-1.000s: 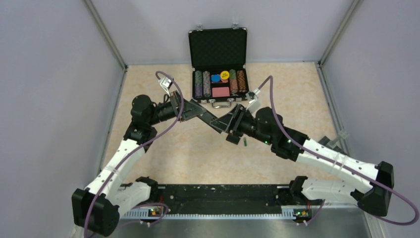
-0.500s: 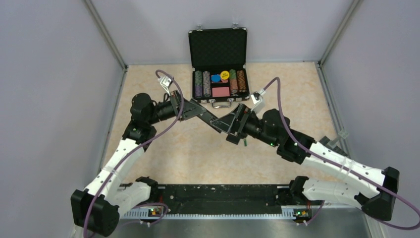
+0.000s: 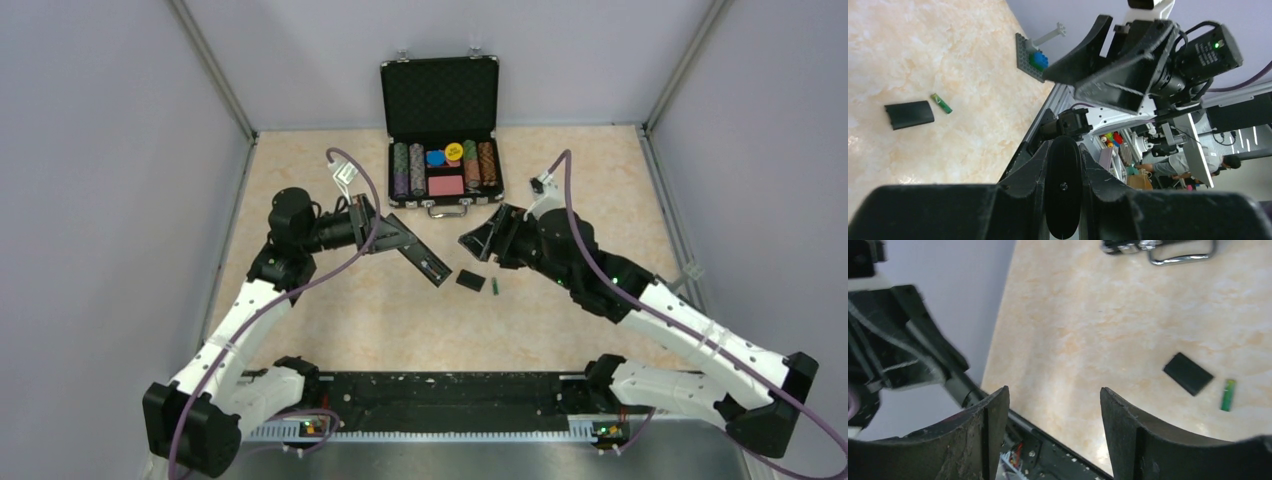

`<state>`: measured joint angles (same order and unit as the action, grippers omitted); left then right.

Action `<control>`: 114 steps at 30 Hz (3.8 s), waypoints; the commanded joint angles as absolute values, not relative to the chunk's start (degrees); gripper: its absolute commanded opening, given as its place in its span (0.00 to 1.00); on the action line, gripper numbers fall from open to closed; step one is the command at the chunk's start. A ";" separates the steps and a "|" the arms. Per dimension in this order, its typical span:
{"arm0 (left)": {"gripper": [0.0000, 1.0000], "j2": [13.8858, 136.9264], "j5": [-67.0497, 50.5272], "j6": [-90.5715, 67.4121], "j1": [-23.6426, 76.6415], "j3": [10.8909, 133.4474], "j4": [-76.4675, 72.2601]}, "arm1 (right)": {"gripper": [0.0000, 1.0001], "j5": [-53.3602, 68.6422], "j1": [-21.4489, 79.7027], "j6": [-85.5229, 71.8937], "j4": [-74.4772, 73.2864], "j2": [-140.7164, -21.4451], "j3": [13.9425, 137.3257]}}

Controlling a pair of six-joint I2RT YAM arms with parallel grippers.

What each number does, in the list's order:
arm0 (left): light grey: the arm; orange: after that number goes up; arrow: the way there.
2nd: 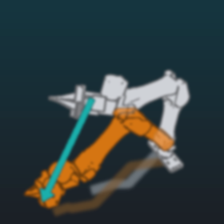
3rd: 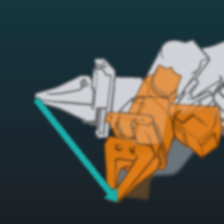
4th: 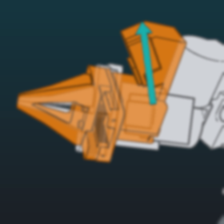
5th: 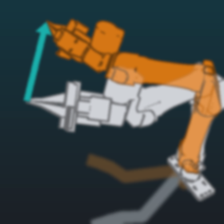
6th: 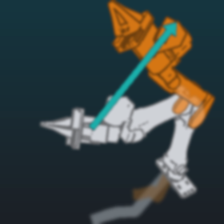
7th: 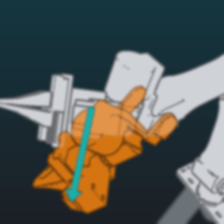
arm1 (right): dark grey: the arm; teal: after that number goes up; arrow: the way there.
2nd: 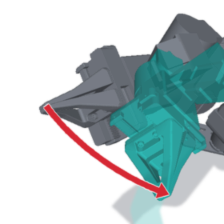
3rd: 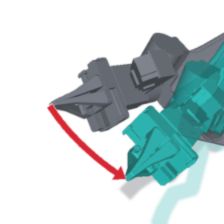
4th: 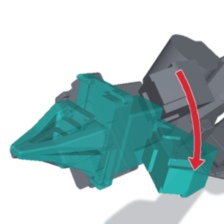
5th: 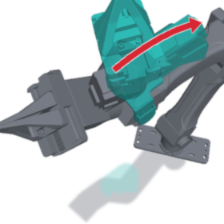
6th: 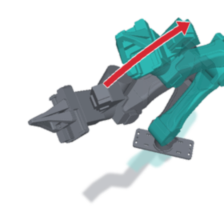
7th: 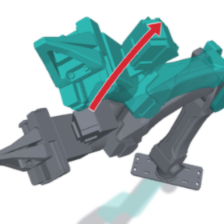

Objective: Load the batteries into the remote control
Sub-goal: Pick up the battery from the center of the board, then load the battery into the remote control.

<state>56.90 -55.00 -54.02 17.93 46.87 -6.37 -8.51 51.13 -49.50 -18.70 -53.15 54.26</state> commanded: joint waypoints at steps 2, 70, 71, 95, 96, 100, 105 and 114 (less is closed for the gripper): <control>0.00 56.62 -54.78 -46.75 18.01 48.64 1.83 | 0.57 -11.84 45.83 -44.45 -29.53 -59.63 57.00; 0.00 63.38 -57.60 -48.68 18.02 46.82 0.74 | 0.00 23.31 41.49 -15.69 -3.51 -50.18 46.03; 0.00 63.63 -58.17 -49.18 18.05 46.77 0.50 | 0.00 25.70 41.47 -15.71 -2.51 -49.05 46.39; 0.00 73.88 -68.13 -61.83 19.90 46.59 -8.87 | 0.00 21.27 41.62 -27.12 -32.83 -60.66 65.84; 0.00 74.87 -68.56 -60.17 20.16 47.14 -6.86 | 0.00 20.97 41.64 -28.36 -33.67 -60.65 65.69; 0.00 79.09 -69.20 -56.10 21.47 48.66 -2.43 | 0.00 21.82 41.66 -30.79 -36.96 -60.83 65.08; 0.00 85.30 -69.67 -56.87 24.92 49.64 -5.62 | 0.00 23.41 41.66 -32.48 -39.41 -61.43 62.67; 0.00 93.47 -68.71 -59.05 27.31 50.77 -12.82 | 0.00 23.58 42.45 -34.78 -40.32 -62.03 57.23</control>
